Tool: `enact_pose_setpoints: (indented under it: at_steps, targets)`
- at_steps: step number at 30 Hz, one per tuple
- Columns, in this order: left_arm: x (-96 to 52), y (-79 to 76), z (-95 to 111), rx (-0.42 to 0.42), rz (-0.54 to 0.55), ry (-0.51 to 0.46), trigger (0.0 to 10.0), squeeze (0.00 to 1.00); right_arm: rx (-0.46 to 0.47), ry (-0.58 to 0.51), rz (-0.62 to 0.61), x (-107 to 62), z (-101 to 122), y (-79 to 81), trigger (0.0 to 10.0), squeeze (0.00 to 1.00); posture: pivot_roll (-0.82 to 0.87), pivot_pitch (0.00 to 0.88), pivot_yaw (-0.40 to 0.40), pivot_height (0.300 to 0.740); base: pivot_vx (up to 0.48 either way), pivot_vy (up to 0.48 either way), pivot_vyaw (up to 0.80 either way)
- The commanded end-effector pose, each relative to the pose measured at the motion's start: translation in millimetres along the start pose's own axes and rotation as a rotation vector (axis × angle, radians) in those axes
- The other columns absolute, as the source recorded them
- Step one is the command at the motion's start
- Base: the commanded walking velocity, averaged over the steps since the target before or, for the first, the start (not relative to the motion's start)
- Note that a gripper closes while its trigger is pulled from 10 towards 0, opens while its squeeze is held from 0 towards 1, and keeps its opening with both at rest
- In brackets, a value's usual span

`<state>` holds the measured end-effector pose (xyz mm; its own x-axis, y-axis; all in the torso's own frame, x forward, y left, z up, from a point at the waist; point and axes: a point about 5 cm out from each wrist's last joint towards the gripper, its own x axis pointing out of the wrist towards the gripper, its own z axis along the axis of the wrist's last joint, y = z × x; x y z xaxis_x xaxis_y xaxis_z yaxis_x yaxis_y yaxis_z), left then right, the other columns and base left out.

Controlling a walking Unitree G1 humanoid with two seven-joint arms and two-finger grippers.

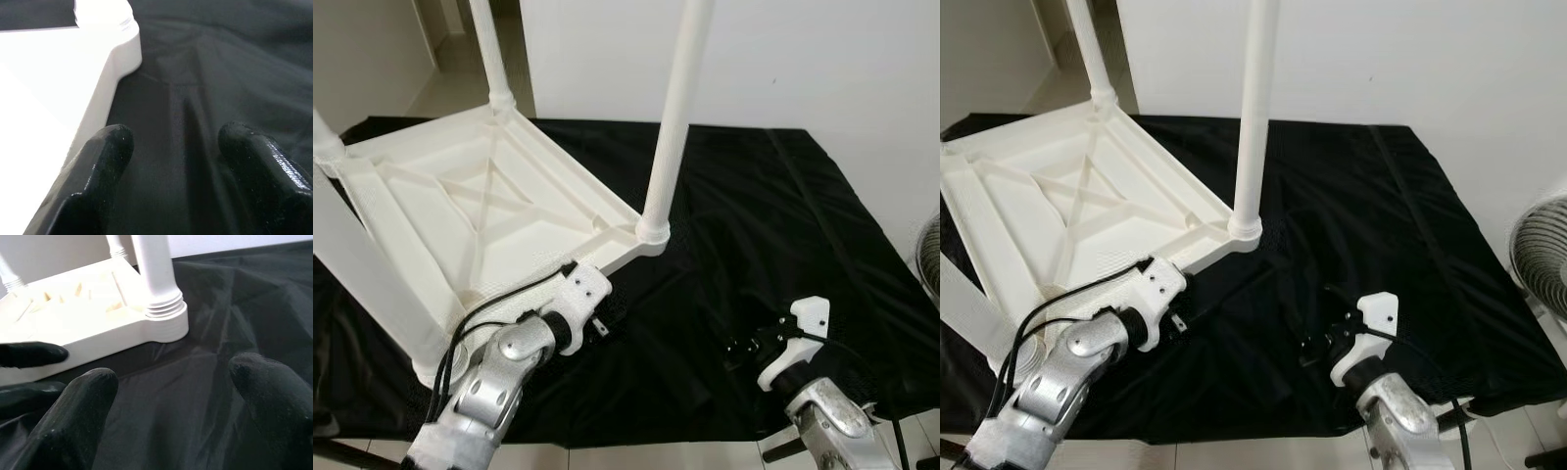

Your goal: Building children table

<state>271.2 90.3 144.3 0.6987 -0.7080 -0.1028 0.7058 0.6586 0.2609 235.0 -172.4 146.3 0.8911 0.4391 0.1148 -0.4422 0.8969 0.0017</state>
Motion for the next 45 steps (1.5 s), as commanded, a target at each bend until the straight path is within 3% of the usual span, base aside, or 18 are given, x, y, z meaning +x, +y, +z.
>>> enact_pose_setpoints:
  at_steps: [1, 6, 8, 11, 19, 23, 28, 30, 34, 43, 45]
  targets:
    - [-2.4, 1.3, 4, 0.005, 0.047, -0.022, 10.0, 0.00, -0.008, 0.015, 0.005, -0.2, -4, -0.6, 10.0, 0.00, -0.01, 0.116, -0.039, 0.740, 0.000, 0.000, 0.00]
    - [-19.5, -0.8, 10, -0.042, 0.110, -0.055, 10.0, 0.00, -0.019, 0.009, 0.037, 10.7, -3, -3.2, 10.0, 0.00, 0.03, 0.121, -0.062, 0.740, 0.000, 0.000, 0.00]
    - [-36.6, -4.1, 12, -0.063, 0.131, -0.064, 10.0, 0.00, -0.029, 0.005, 0.065, 19.0, -2, -5.3, 10.0, 0.00, 0.06, 0.123, -0.076, 0.740, 0.000, 0.000, 0.00]
    - [-43.0, -5.3, 13, -0.072, 0.134, -0.066, 10.0, 0.00, -0.032, 0.003, 0.074, 21.8, -2, -6.0, 10.0, 0.00, 0.06, 0.123, -0.076, 0.740, 0.000, 0.000, 0.00]
    - [-82.2, -20.7, 10, -0.154, 0.023, -0.001, 10.0, 0.00, -0.025, 0.001, 0.135, 46.9, -8, -8.2, 10.0, 0.00, 0.16, 0.122, -0.118, 0.740, 0.000, 0.000, 0.00]
    - [-94.4, -22.6, 7, -0.159, 0.032, 0.039, 10.0, 0.00, -0.024, 0.000, 0.153, 53.1, -10, -8.2, 10.0, 0.00, 0.18, 0.125, -0.126, 0.740, 0.000, 0.000, 0.00]
    - [-105.6, -25.4, 4, -0.189, 0.051, 0.072, 10.0, 0.00, -0.024, 0.001, 0.157, 55.8, -12, -9.9, 10.0, 0.00, 0.20, 0.128, -0.130, 0.740, 0.000, 0.000, 0.00]
    - [-120.2, -31.7, 3, -0.210, 0.049, 0.116, 10.0, 0.00, -0.019, 0.002, 0.159, 57.1, -14, -10.7, 10.0, 0.00, 0.21, 0.131, -0.133, 0.740, 0.000, 0.000, 0.00]
    - [-126.3, -33.5, 4, -0.222, 0.059, 0.132, 10.0, 0.00, -0.017, 0.002, 0.164, 57.9, -17, -10.0, 10.0, 0.00, 0.22, 0.134, -0.138, 0.740, 0.000, 0.000, 0.00]
    - [-147.5, -38.3, 8, -0.255, 0.112, 0.172, 10.0, 0.00, 0.015, 0.002, 0.209, 62.2, -25, 3.2, 10.0, 0.00, 0.25, 0.140, -0.147, 0.740, 0.000, 0.000, 0.00]
    - [-163.3, -33.6, 8, -0.263, 0.136, 0.211, 10.0, 0.00, 0.026, 0.001, 0.223, 64.0, -27, 6.9, 10.0, 0.00, 0.27, 0.143, -0.156, 0.740, 0.000, 0.000, 0.00]
